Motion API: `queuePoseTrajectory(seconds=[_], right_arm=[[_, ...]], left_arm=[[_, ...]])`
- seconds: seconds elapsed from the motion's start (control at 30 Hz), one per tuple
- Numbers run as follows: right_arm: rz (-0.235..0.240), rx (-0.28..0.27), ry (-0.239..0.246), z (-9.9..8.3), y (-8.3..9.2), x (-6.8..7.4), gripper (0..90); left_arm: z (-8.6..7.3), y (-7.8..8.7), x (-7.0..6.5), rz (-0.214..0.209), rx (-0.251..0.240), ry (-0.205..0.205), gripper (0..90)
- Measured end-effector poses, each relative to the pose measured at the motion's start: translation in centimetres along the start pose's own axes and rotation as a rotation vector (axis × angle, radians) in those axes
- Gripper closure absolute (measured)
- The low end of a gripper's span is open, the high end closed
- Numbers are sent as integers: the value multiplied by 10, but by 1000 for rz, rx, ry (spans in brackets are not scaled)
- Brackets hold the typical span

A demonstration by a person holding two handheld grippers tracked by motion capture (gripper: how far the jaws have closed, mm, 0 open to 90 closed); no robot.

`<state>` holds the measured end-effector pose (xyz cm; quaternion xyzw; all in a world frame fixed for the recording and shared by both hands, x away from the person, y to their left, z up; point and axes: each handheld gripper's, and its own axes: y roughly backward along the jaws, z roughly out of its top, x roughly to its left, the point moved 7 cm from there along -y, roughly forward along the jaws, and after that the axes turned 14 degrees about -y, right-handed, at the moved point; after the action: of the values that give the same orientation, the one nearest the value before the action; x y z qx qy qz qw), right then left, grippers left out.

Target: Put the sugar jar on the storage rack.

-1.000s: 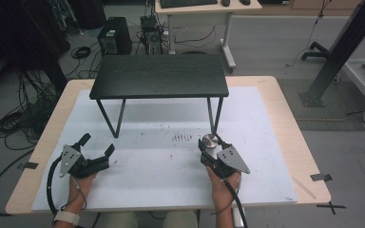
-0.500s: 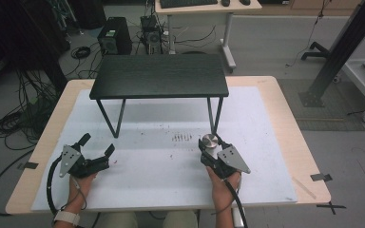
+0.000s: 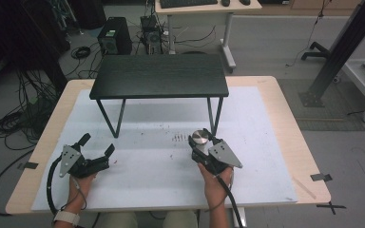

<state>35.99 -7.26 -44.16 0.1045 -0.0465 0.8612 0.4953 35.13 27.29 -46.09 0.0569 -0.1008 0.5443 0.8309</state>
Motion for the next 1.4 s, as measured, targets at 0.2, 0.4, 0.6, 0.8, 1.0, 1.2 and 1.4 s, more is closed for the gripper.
queuePoseTrajectory(seconds=[0.2, 0.4, 0.6, 0.8, 1.0, 1.2, 1.4], right_arm=[[34, 21, 6, -3, -12, 15, 430], [73, 39, 15, -5, -24, 32, 431], [114, 51, 13, -7, -34, 50, 430], [156, 66, 17, -6, -44, 69, 430], [196, 77, 18, 0, -52, 87, 430], [229, 79, 21, 14, -57, 100, 430], [252, 72, 21, 33, -58, 111, 430]], left_arm=[[0, 0, 0, 0, 0, 0, 2], [0, 0, 0, 0, -2, 0, 2], [0, 0, 0, 0, -2, 0, 2], [0, 0, 0, 0, -2, 0, 2], [0, 0, 0, 0, -2, 1, 2], [0, 0, 0, 0, -2, 1, 2], [0, 0, 0, -1, -1, 0, 2]])
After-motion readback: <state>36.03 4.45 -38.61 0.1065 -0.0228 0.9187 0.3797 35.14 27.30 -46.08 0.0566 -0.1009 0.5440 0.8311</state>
